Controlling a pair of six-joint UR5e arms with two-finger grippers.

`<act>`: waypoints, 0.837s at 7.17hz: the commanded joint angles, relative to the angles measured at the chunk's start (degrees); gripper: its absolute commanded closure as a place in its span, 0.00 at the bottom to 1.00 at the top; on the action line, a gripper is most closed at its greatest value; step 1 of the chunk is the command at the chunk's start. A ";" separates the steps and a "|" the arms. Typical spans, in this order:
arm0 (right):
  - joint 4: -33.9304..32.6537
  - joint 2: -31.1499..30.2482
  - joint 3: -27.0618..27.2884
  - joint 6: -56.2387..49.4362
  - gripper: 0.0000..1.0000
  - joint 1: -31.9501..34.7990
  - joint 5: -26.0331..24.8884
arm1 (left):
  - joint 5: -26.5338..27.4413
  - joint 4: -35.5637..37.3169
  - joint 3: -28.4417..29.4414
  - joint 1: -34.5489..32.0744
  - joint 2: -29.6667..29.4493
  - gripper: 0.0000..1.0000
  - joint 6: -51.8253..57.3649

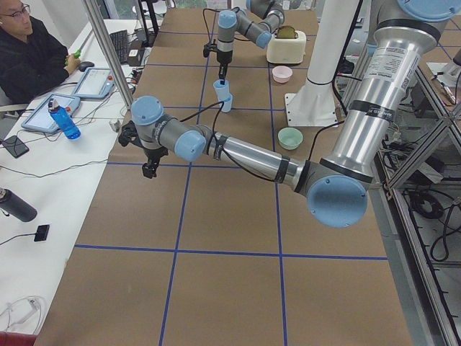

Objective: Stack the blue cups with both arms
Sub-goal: 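Lower the blue cup into the standing cup and open the right gripper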

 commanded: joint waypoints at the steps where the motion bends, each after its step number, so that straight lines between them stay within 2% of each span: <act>1: 0.03 0.06 0.07 0.08 1.00 -0.52 -2.24 | 0.00 -0.10 0.04 -0.02 0.00 0.03 0.00; 6: 0.12 -1.43 1.38 -0.53 1.00 -0.61 -3.40 | 0.00 -0.10 0.04 0.06 0.00 0.03 -0.09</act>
